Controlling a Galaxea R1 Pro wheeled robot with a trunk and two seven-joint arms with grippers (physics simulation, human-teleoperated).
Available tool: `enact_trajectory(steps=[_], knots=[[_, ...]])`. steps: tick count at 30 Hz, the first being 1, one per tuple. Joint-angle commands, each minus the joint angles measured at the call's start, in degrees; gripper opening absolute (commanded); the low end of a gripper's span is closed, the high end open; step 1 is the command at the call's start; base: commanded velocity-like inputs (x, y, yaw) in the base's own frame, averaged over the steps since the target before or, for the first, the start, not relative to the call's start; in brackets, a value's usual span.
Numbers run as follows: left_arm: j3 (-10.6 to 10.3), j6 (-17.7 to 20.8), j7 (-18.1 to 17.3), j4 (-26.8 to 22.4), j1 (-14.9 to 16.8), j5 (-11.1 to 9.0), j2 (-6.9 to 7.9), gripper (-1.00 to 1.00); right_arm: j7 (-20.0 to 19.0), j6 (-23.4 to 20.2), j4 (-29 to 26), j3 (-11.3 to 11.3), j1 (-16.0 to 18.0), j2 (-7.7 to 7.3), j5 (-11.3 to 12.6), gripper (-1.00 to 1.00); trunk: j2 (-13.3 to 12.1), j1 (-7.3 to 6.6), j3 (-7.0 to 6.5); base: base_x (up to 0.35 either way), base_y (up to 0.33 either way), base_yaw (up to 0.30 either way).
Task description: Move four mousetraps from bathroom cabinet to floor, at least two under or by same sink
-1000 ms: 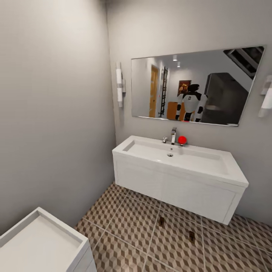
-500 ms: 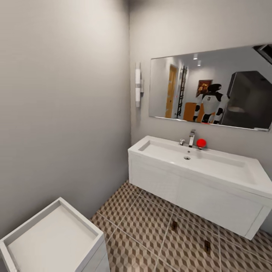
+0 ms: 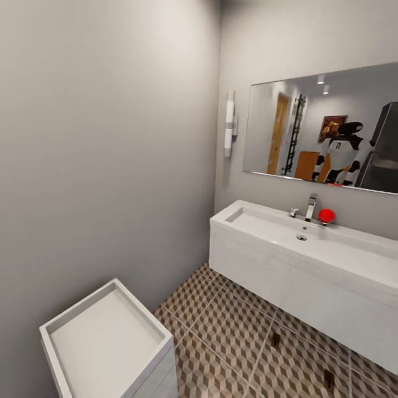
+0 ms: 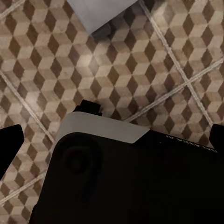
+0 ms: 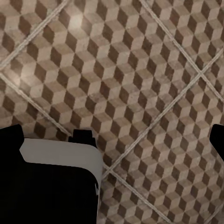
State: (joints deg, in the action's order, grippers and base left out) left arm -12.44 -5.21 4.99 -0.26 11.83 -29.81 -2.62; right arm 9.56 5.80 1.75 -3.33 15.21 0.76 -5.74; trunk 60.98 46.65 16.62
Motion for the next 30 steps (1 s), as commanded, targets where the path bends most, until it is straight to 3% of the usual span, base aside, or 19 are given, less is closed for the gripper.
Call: enact_trajectory(steps=[1, 10, 22, 30], knots=[[-0.48, -0.15, 0.2, 0.04, 0.04, -0.42, -0.02, 1.0, 0.37, 0.18, 0.19, -0.29, 0.08, 0.02, -0.5, 1.0, 0.05, 0.0, 0.07, 0.0, 0.0, 0.282], [-0.48, -0.15, 0.2, 0.03, 0.04, -0.42, 0.0, 1.0, 0.38, 0.15, 0.19, -0.28, 0.08, -0.02, -0.48, 1.0, 0.05, 0.0, 0.07, 0.0, 0.0, 0.263], [-0.48, -0.15, 0.2, 0.02, 0.04, -0.42, -0.02, 1.0, 0.39, 0.38, 0.19, -0.27, 0.08, -0.01, -0.5, 1.0, 0.05, 0.0, 0.07, 0.0, 0.0, 0.06], [-0.48, -0.15, 0.2, 0.0, 0.04, -0.42, -0.02, 1.0, 0.37, 0.38, 0.19, -0.27, 0.08, 0.02, -0.5, 1.0, 0.05, 0.0, 0.07, 0.0, 0.0, 0.2]])
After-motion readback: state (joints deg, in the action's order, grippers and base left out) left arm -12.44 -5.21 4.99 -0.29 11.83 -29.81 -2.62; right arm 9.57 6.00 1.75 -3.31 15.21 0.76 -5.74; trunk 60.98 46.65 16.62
